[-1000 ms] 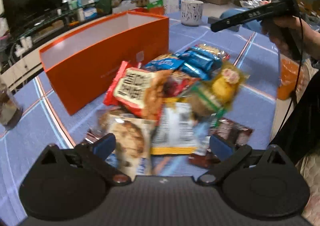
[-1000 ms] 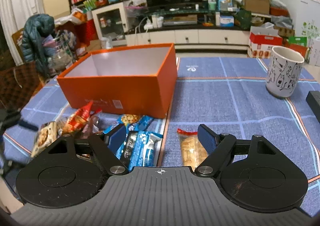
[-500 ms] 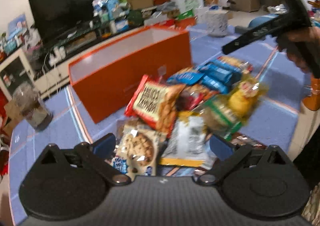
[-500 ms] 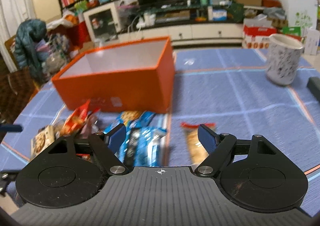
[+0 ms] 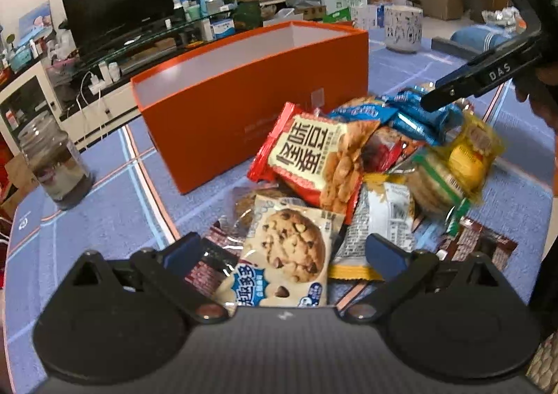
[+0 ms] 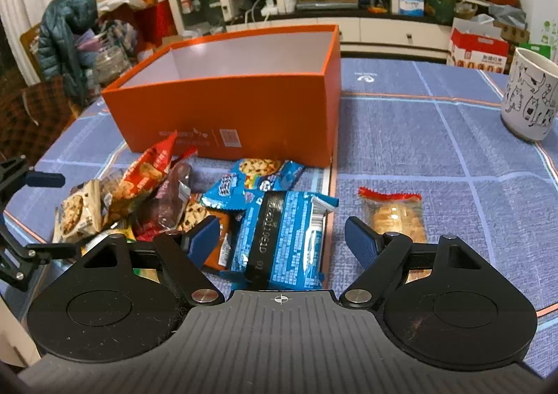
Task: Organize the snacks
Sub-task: 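Grasp the blue biscuit pack with the right gripper while the left gripper grasps the cookie bag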
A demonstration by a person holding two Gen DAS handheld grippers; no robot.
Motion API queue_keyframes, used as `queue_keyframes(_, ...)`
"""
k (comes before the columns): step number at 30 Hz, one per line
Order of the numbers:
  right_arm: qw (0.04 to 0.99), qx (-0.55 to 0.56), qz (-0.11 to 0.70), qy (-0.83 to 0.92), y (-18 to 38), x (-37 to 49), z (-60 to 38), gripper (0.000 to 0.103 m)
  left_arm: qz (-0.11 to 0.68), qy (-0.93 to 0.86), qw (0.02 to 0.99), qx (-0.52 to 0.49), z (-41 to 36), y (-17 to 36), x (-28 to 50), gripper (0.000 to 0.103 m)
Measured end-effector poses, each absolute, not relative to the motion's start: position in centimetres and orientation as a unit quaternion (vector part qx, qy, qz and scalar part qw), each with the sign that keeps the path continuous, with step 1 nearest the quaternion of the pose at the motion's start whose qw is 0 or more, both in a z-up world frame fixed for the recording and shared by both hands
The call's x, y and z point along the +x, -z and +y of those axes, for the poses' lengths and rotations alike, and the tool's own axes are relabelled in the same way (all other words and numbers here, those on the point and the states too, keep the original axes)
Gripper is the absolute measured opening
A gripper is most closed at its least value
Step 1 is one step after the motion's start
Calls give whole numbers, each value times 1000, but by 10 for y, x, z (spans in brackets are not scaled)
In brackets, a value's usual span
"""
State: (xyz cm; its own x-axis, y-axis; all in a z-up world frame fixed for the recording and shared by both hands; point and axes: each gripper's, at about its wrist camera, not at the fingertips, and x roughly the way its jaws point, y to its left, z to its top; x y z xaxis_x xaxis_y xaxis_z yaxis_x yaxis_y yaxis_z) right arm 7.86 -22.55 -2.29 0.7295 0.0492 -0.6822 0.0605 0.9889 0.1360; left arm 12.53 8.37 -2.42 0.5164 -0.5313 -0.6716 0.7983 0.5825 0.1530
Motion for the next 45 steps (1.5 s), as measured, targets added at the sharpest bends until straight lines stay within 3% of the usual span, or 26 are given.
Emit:
queue_keyframes(7, 922, 83, 378, 15, 29, 79, -226, 69, 297, 401, 834, 236, 73, 28, 123, 87)
queue_keyframes(16, 912, 115, 393, 12, 37, 88, -229, 66, 302, 397, 839, 216, 77, 28, 127, 87)
queue_keyframes(21, 904, 113, 413, 7, 46, 97, -223, 46, 306, 405, 835, 214, 75, 28, 128, 82)
queue_keyframes(23, 903, 113, 416, 6, 47, 98, -221, 44, 319, 409, 831, 202, 76, 28, 131, 78)
queue_keyframes(30, 900, 115, 420, 6, 48, 100, -222, 44, 318, 405, 827, 225, 74, 31, 126, 79)
queue_keyframes(36, 898, 116, 424, 3, 49, 101, -223, 44, 334, 408, 823, 213, 73, 28, 125, 64)
queue_keyframes(45, 894, 126, 430, 2, 51, 103, -227, 48, 333, 386, 812, 283, 66, 31, 110, 61)
